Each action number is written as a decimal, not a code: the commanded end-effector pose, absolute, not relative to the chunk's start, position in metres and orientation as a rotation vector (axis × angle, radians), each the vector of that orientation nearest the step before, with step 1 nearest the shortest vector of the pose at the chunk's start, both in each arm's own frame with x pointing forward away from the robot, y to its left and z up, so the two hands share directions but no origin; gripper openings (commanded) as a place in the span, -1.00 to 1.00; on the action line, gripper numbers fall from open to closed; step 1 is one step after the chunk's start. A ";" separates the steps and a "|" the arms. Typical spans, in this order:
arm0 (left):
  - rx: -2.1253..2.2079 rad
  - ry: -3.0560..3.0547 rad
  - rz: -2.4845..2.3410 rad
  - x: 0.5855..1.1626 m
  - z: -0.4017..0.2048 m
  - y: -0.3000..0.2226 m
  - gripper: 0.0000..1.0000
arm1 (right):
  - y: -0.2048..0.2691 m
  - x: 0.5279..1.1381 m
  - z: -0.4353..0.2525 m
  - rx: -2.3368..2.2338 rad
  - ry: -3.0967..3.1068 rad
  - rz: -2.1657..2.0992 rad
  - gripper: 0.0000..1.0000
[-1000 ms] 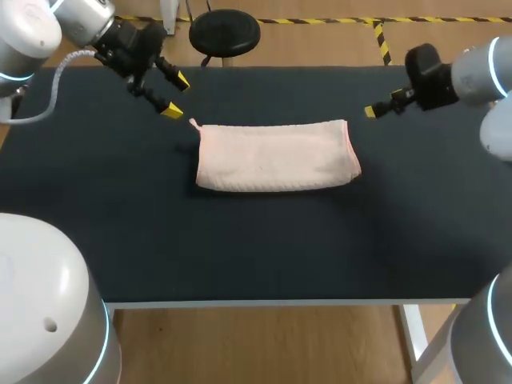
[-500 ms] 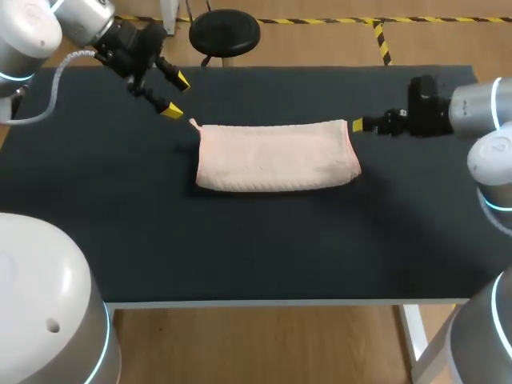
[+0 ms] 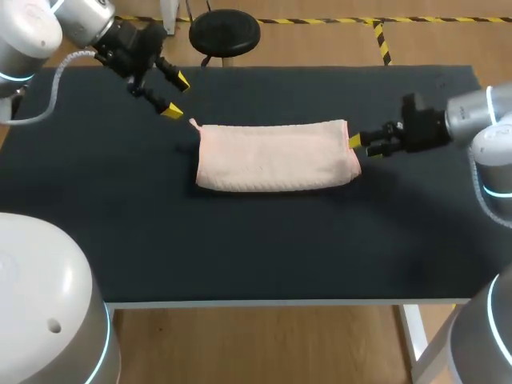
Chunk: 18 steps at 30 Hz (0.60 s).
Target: Fold the towel
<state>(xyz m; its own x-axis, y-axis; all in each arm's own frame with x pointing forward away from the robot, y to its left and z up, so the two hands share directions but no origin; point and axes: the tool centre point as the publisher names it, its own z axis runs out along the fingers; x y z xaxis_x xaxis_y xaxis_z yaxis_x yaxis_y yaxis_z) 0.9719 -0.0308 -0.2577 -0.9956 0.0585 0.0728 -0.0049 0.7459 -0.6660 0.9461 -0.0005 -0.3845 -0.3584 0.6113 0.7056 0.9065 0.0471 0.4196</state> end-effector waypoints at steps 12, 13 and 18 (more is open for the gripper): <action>-0.046 -2.851 1.089 0.972 -0.258 -0.031 1.00 | 0.019 0.962 -0.408 -1.559 -1.824 -1.154 1.00; -0.046 -2.851 1.089 0.972 -0.258 -0.031 1.00 | 0.021 0.962 -0.409 -1.554 -1.827 -1.149 1.00; -0.046 -2.851 1.089 0.972 -0.258 -0.031 1.00 | 0.031 0.965 -0.412 -1.534 -1.847 -1.124 1.00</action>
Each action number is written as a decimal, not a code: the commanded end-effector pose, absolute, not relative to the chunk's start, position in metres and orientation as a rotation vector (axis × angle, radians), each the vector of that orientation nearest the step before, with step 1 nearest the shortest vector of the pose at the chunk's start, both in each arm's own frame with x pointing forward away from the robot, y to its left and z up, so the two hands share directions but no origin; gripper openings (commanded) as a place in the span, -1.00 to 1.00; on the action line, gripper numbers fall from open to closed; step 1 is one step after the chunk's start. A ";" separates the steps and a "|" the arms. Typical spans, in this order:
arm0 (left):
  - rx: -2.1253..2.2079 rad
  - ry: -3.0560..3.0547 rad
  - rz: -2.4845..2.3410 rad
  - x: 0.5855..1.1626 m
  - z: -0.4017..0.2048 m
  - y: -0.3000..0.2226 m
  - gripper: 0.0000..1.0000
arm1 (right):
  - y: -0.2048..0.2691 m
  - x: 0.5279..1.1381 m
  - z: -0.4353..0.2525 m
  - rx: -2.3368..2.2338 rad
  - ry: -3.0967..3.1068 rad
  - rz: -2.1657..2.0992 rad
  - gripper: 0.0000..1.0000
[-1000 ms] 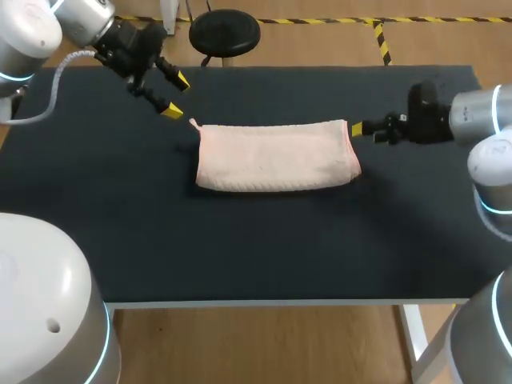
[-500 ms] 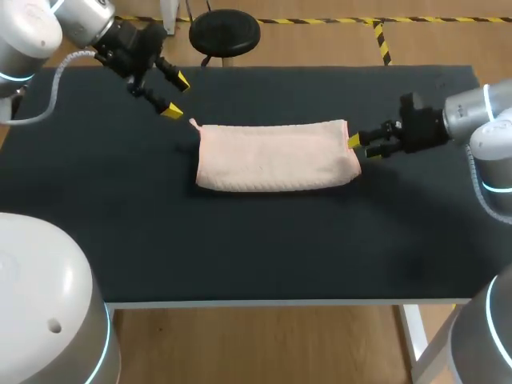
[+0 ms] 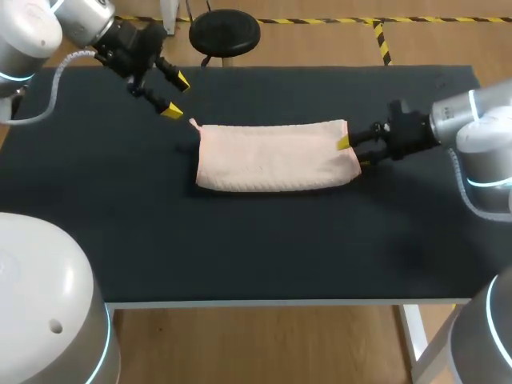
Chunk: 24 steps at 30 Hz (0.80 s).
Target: Fold the towel
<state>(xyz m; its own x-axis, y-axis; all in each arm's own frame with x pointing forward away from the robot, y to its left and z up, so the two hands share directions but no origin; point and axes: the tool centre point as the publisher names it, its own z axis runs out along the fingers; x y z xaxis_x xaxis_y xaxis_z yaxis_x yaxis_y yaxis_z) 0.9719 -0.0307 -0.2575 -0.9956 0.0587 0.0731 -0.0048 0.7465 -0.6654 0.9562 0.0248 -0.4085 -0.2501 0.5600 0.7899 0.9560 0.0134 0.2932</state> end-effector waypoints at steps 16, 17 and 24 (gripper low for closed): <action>-0.046 -2.851 1.089 0.972 -0.258 -0.031 1.00 | 0.065 0.973 -0.416 -1.517 -1.825 -1.108 1.00; -0.046 -2.851 1.089 0.972 -0.258 -0.031 1.00 | 0.066 0.973 -0.415 -1.531 -1.825 -1.107 -0.15; -0.046 -2.851 1.089 0.972 -0.258 -0.031 1.00 | 0.062 0.972 -0.403 -1.672 -1.864 -1.023 -1.00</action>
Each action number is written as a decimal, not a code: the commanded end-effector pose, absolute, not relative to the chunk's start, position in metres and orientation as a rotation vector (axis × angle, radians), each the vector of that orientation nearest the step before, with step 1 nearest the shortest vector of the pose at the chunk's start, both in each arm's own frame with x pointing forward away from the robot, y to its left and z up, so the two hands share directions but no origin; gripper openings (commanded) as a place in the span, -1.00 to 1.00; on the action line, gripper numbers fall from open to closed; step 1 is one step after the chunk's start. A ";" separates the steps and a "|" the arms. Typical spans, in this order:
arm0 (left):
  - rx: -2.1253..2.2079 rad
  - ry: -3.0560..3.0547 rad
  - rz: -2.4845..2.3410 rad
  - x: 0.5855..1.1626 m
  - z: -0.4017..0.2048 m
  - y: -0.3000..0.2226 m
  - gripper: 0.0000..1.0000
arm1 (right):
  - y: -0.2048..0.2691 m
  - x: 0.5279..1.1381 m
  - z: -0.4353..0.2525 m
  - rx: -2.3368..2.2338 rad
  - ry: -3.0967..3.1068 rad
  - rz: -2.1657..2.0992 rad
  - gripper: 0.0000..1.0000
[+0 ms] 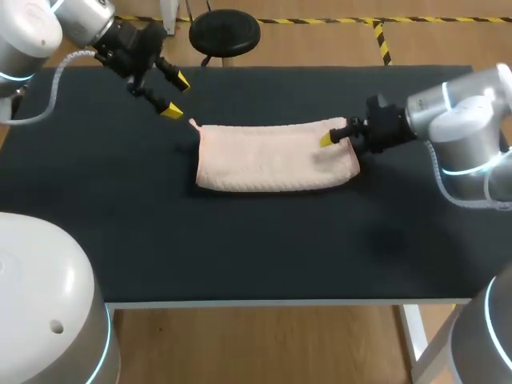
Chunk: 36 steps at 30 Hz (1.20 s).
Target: Fold the towel
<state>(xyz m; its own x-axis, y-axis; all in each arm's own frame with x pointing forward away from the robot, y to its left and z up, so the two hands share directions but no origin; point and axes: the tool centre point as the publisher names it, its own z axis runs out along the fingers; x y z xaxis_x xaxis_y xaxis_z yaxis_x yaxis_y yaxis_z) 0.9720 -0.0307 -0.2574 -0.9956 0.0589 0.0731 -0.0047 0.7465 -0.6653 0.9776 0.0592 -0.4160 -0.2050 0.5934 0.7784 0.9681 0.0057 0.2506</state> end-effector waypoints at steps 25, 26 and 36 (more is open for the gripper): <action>-0.046 -2.851 1.089 0.972 -0.258 -0.031 1.00 | 0.275 1.002 -0.365 -1.909 -1.858 -1.034 -1.00; -0.046 -2.851 1.089 0.972 -0.258 -0.031 1.00 | 0.284 1.000 -0.365 -1.903 -1.852 -1.033 -1.00; -0.046 -2.851 1.089 0.972 -0.258 -0.031 1.00 | 0.313 0.968 -0.354 -1.854 -1.886 -1.125 1.00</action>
